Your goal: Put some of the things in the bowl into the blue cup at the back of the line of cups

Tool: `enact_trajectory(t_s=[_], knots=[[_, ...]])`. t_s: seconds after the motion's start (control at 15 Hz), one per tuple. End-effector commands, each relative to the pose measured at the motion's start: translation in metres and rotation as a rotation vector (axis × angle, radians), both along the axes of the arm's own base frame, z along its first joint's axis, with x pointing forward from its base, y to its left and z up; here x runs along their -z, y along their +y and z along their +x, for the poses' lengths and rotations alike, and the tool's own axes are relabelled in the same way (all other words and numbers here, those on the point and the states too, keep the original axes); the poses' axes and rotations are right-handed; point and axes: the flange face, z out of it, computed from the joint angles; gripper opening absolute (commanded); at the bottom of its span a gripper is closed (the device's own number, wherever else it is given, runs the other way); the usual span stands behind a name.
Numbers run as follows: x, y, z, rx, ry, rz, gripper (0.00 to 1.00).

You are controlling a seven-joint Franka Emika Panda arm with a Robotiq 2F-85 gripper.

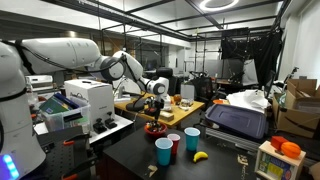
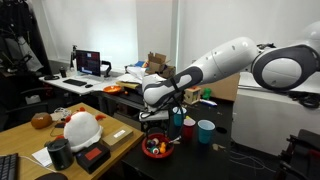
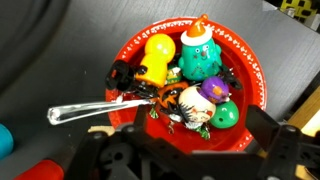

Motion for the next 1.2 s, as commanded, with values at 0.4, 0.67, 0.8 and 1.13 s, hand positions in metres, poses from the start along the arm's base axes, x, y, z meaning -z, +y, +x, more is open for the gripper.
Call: enact_trajectory(t_s=[0.4, 0.67, 0.8, 1.13], knots=[[0.006, -0.013, 0.013, 0.021, -0.076, -0.003, 1.00], [0.008, -0.016, 0.016, 0.031, -0.086, 0.003, 1.00], [0.010, -0.017, 0.016, 0.038, -0.085, 0.009, 1.00], [0.008, -0.018, 0.015, 0.059, -0.075, 0.036, 1.00]])
